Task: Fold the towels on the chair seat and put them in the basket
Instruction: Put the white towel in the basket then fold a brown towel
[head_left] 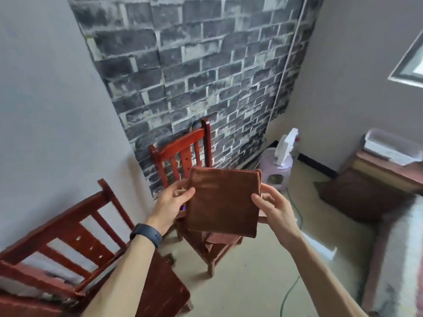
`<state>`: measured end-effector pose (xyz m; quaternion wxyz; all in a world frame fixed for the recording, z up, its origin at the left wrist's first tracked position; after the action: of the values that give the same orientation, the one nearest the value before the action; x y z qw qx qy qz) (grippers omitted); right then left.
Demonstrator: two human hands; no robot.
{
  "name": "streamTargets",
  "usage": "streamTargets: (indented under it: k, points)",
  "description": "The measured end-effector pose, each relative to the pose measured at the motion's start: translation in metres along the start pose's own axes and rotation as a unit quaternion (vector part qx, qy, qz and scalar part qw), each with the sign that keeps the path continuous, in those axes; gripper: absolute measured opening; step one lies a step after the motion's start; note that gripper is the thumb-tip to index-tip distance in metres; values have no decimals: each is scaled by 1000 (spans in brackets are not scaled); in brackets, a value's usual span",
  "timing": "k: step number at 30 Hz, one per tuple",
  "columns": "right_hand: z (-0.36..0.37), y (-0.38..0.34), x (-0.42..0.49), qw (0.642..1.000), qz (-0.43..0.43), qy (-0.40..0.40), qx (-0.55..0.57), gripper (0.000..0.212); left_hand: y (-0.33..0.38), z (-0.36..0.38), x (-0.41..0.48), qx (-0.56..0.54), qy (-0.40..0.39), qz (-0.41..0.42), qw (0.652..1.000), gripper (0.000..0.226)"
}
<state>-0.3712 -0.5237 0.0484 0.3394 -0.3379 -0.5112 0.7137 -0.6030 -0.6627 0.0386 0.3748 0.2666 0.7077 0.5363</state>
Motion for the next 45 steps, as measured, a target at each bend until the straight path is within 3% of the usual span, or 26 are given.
streamTargets:
  k: [10, 15, 20, 33, 45]
  points:
    - [-171, -103, 57, 983, -107, 135, 70, 27, 126, 200, 122, 10, -156, 52, 986, 22]
    - [-254, -154, 91, 966, -161, 202, 28, 24, 176, 300, 172, 21, -209, 84, 974, 20]
    - [-321, -186, 132, 956, -167, 237, 44, 29, 209, 385, 223, 27, -254, 92, 962, 25]
    - [-471, -251, 282, 914, -196, 349, 72, 17, 289, 590, 408, 53, -371, 108, 921, 24]
    - [-635, -298, 376, 875, -211, 431, 63, 23, 347, 793, 514, 80, -444, 122, 884, 20]
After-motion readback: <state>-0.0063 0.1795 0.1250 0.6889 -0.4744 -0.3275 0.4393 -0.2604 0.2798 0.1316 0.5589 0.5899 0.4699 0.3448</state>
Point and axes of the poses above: each hand's wrist, its own x-axis towards the middle knuckle, its own z-axis out of the palm, y = z × x, the point moved 5 cm from there along x, towards the middle knuckle, and after that the axes turned 13 degrees about x, right-handed, at the moved point
